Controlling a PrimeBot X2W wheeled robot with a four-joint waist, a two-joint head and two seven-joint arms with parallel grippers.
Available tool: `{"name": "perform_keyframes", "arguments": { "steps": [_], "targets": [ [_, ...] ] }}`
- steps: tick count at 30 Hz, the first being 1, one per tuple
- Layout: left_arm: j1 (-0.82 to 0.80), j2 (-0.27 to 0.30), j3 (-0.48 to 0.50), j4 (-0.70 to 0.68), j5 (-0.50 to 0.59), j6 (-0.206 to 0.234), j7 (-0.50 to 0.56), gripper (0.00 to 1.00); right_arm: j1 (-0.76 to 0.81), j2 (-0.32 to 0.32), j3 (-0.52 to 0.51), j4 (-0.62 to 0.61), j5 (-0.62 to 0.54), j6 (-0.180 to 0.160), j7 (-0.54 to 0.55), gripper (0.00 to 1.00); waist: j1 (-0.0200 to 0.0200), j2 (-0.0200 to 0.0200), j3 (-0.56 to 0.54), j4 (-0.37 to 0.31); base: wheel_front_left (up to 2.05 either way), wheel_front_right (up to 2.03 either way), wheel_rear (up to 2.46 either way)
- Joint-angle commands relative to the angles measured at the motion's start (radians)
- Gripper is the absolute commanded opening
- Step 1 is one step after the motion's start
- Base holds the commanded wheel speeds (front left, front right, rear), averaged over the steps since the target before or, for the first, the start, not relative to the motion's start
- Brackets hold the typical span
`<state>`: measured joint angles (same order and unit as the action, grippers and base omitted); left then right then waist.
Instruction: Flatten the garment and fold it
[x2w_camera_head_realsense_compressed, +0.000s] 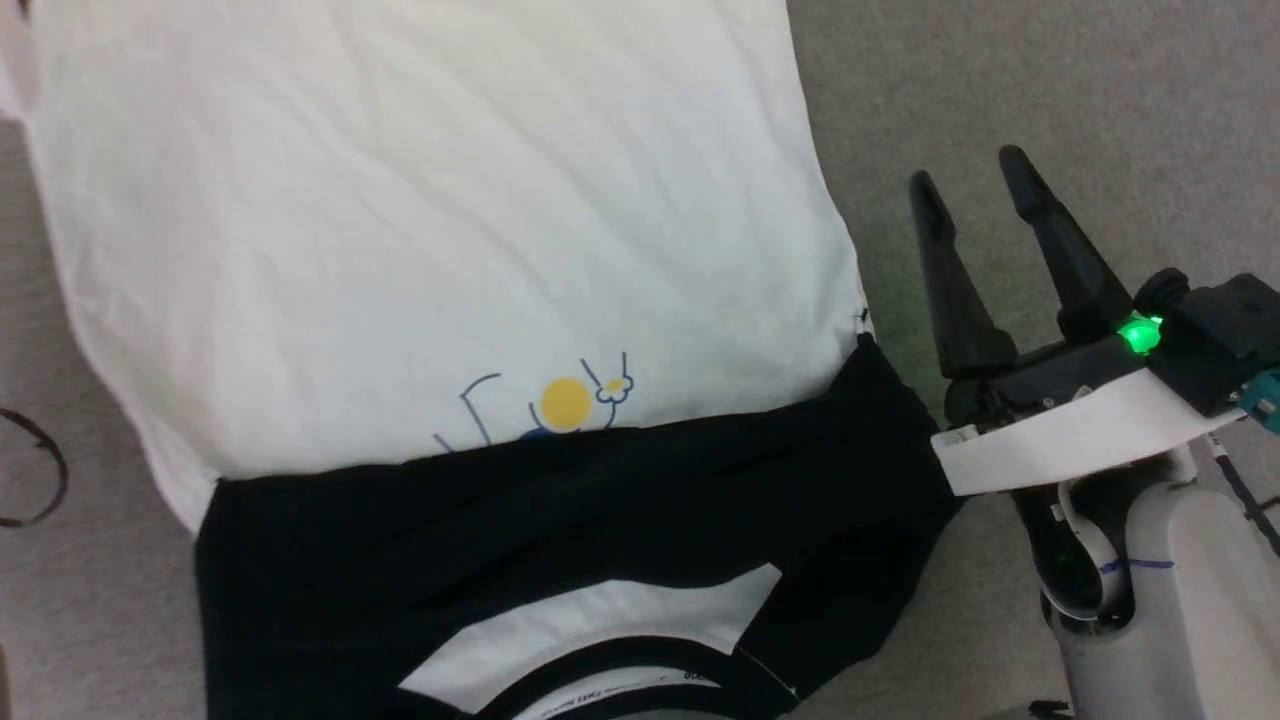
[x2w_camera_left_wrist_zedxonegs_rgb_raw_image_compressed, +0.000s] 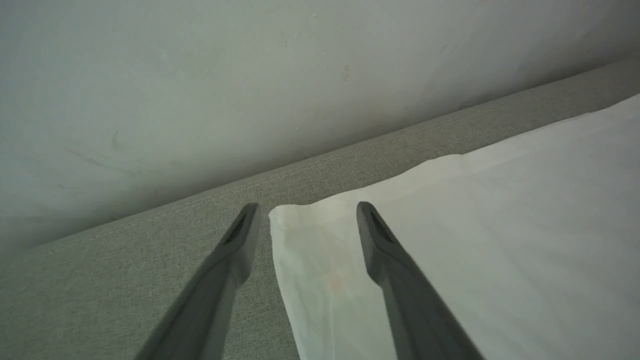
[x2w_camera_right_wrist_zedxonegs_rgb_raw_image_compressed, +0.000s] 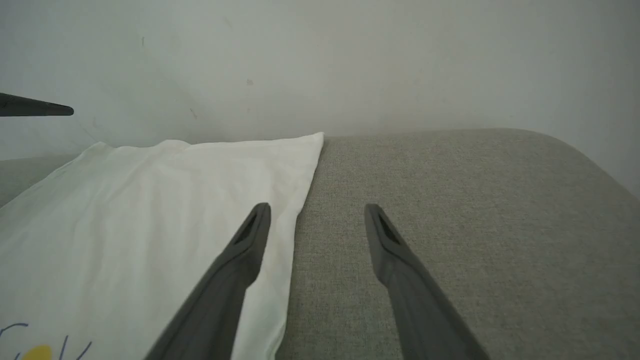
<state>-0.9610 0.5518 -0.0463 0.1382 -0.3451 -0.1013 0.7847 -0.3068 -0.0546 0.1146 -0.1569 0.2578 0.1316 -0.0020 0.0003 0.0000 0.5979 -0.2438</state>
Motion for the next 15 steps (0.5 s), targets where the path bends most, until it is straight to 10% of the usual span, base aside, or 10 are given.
{"name": "perform_keyframes", "arguments": {
  "steps": [1,15],
  "targets": [
    [-0.036,0.015,0.005,0.012,0.002,0.025,0.053,1.00,-0.016,0.004,0.014,0.003,0.014,-0.001,-0.014,1.00,-0.0003,0.0000,0.094,-0.079,0.00,0.00,0.00],
    [-0.145,0.132,0.039,0.072,0.068,0.143,0.291,1.00,-0.041,0.004,0.056,0.040,0.063,-0.001,-0.065,1.00,-0.0003,0.0000,0.160,-0.134,0.00,0.00,0.00]
  ]
}}
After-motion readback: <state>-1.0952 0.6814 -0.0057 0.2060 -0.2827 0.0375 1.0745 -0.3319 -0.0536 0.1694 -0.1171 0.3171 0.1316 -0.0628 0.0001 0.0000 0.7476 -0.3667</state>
